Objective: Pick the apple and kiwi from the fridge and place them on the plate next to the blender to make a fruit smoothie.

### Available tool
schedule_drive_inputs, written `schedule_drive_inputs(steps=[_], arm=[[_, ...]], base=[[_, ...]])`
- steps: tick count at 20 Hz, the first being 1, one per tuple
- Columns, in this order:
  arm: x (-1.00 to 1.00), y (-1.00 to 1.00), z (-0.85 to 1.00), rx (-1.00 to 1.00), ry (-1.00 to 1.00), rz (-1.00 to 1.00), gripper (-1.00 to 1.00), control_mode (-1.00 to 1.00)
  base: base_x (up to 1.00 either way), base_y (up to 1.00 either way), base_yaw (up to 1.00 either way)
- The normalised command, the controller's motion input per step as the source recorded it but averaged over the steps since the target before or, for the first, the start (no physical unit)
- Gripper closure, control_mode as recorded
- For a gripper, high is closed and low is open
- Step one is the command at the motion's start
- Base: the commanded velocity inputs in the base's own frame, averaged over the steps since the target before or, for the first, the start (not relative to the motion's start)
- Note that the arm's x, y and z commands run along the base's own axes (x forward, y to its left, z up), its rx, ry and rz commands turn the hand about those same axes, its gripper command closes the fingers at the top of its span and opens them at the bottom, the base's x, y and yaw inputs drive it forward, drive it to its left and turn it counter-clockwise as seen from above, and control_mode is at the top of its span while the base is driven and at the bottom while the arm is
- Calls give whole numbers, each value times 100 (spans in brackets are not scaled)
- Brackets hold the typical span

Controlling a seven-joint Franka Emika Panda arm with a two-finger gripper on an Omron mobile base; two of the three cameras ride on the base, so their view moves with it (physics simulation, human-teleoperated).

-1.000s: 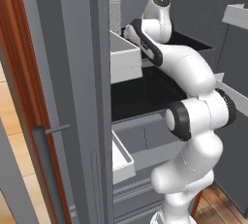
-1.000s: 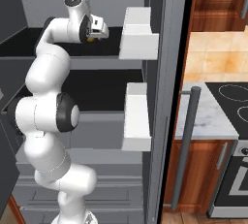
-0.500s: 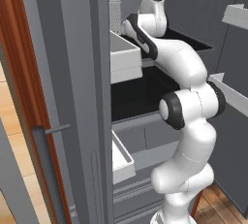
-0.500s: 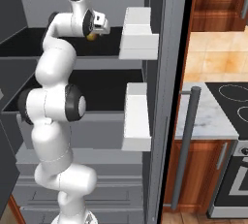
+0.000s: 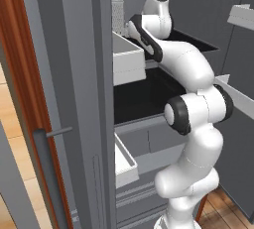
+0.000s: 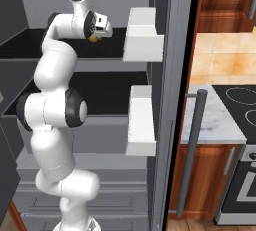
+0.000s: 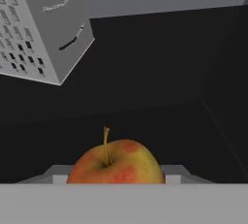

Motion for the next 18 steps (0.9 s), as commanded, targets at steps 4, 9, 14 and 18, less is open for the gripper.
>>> schedule_drive_inputs(steps=[4,9,14,18], arm=[[-17,0,0,0,-3,0,100,-100],[-71,-9,0,4,-23,0,100,-100],[-98,-15,0,7,-41,0,100,-100],[-100,-22,28,10,-44,0,100,-100]], base=[[0,0,0],[0,0,0],[0,0,0],[0,0,0]])
